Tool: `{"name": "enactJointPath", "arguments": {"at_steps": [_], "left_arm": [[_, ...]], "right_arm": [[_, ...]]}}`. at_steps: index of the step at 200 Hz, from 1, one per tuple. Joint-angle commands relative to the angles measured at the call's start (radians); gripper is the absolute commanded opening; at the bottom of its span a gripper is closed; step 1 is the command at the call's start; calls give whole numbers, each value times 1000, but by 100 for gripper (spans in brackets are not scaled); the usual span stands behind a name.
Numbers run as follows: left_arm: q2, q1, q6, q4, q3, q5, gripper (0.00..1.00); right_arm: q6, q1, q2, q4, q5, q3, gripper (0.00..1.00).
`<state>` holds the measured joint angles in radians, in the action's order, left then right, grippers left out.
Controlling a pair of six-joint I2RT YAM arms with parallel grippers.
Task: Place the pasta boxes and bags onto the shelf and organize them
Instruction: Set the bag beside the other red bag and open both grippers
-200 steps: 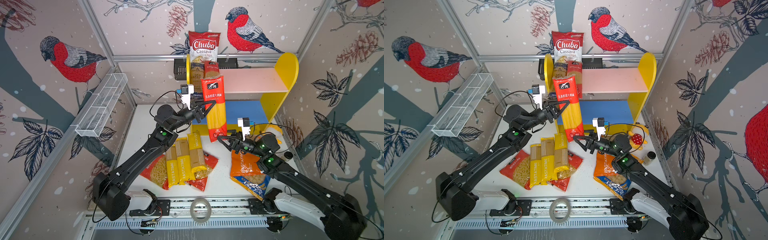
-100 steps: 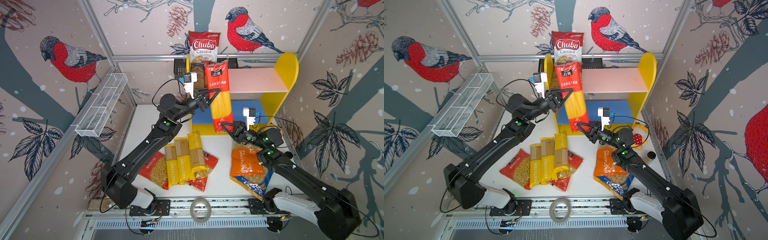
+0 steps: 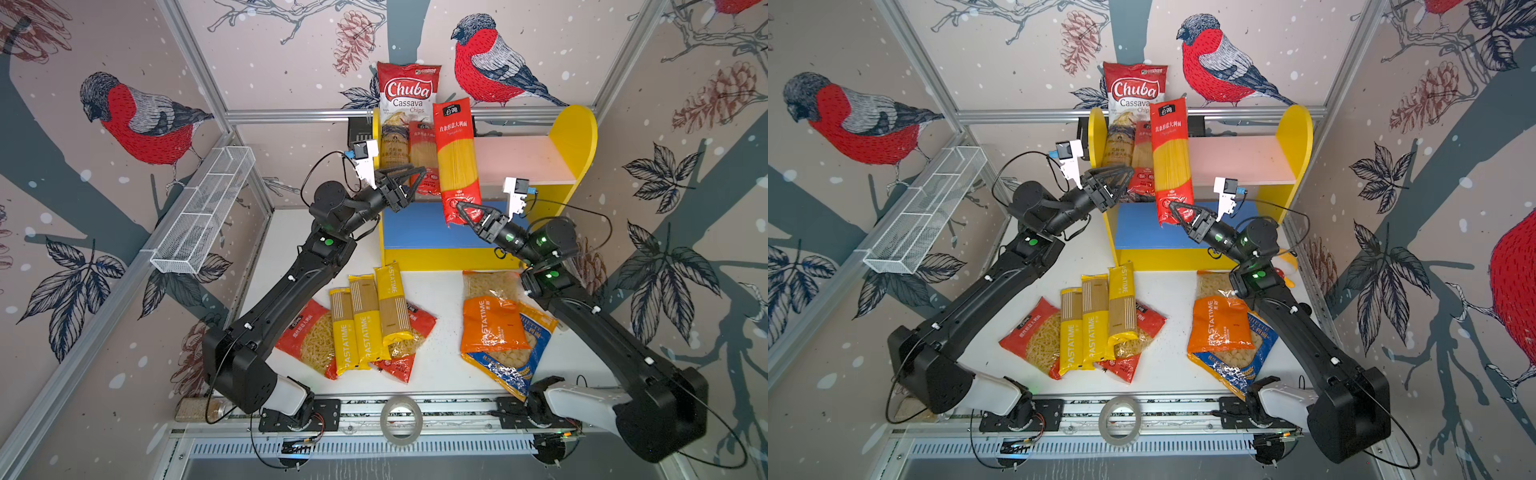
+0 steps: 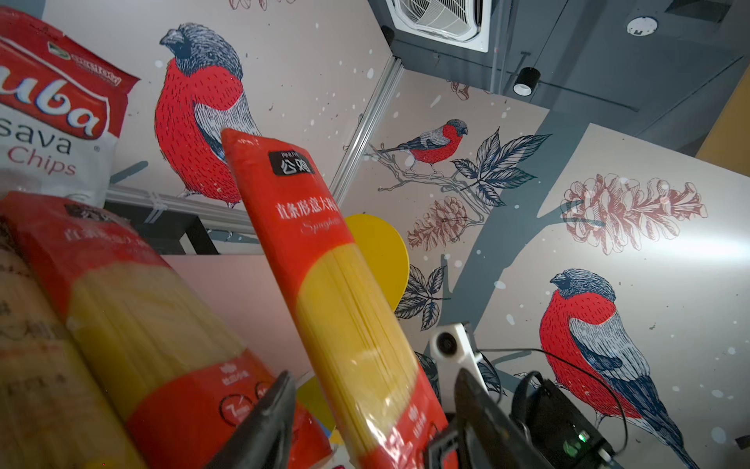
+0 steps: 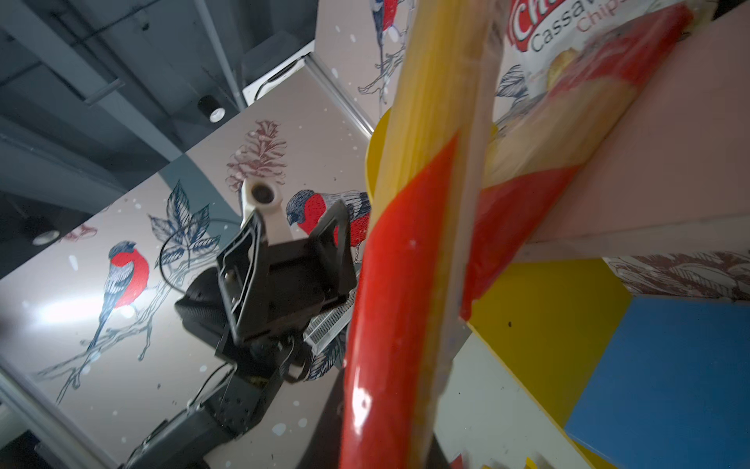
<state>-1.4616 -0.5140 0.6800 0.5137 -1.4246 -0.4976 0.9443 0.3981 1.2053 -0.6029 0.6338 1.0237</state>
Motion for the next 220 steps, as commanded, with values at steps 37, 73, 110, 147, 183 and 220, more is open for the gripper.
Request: {"name": "enactJointPath", "arguments": {"at_steps": [37,73,110,147,183,220], "left_arm": [[132,3,29,78,204,26,62],[206,2,30,70,319,52,62],[250,2,12,33,378,69,62],[267,2,0,20,398,77,62],[260,2,-2,19,401,73,62],[257,2,-7,20,412,75,62]], "right_arm": [[110,-76,138,209,-28,268,0],[193,-96,204,249,14,347,0],[223,-96,271,286,59,410,0],[226,-93,293,305,67,426,6],[211,-98,274,309,66,412,43],[192,-108,251,324,67,400,49]]}}
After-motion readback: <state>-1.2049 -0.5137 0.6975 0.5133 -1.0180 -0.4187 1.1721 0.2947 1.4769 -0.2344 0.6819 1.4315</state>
